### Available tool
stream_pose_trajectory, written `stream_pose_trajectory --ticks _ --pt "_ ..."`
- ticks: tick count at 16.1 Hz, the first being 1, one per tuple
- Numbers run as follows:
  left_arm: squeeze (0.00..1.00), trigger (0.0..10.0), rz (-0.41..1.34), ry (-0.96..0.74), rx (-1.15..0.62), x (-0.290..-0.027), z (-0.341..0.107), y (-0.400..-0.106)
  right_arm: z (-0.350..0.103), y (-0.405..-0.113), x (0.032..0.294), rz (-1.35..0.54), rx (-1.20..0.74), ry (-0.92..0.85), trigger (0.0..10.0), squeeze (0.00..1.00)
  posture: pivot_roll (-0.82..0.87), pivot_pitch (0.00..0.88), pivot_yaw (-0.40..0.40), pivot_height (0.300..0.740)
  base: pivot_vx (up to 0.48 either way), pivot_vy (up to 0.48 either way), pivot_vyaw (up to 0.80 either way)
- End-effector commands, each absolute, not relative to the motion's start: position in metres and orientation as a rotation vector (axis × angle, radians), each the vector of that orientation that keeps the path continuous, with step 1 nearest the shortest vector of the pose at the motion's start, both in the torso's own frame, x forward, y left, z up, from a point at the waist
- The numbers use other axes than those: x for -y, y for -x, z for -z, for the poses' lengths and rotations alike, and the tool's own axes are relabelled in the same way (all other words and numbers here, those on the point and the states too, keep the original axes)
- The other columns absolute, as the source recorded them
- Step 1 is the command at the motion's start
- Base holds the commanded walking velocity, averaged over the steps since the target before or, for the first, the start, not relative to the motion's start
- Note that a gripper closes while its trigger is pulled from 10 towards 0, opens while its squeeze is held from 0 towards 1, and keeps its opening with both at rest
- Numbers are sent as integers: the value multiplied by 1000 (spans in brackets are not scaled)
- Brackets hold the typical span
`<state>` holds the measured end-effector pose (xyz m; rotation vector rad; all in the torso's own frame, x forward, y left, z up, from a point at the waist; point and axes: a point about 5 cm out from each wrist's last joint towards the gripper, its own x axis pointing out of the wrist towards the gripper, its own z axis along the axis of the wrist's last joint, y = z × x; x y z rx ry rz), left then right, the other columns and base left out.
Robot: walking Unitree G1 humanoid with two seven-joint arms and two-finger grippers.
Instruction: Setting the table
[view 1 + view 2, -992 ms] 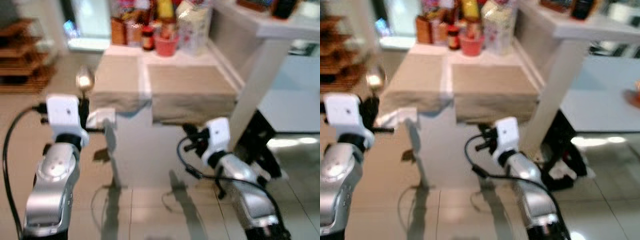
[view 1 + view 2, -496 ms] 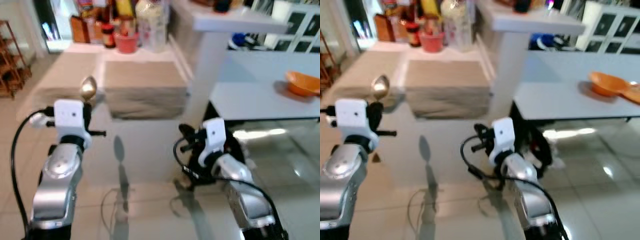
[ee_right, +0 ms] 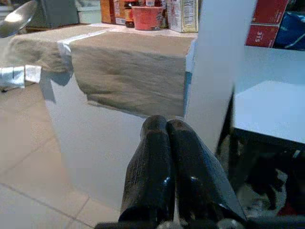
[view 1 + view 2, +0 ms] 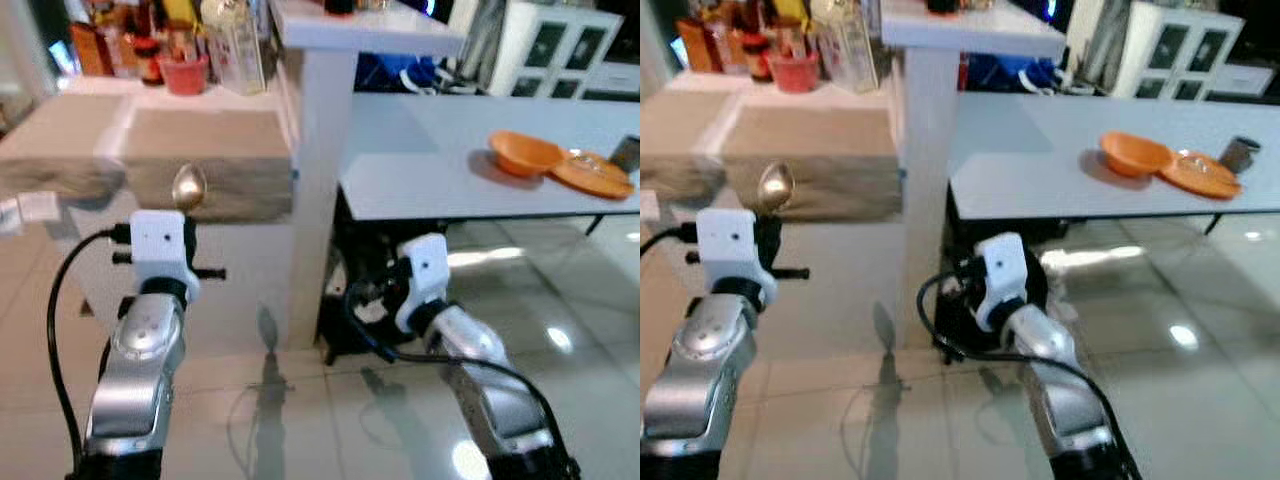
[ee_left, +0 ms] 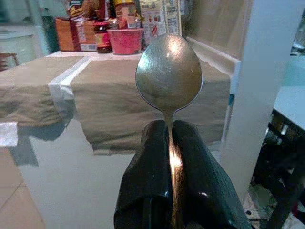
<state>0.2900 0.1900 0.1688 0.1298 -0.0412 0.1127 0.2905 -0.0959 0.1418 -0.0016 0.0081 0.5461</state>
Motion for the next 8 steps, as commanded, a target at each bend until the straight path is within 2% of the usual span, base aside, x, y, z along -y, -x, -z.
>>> stream_pose_trajectory --ticks 1,4,8 --pt "0 0 -114 -135 46 -187 -168 -291 -142 -292 103 -525 -10 19 10000 0 -19 0 -32 732 0 -420 744" --pt "0 0 -115 -141 53 -186 -169 -292 -142 -293 105 -510 -13 10 10000 0 -24 0 -19 732 0 -421 0" --pt "0 0 -93 -174 90 -186 -177 -295 -140 -290 104 -509 -8 -1 10000 0 -26 0 0 732 262 -400 0"
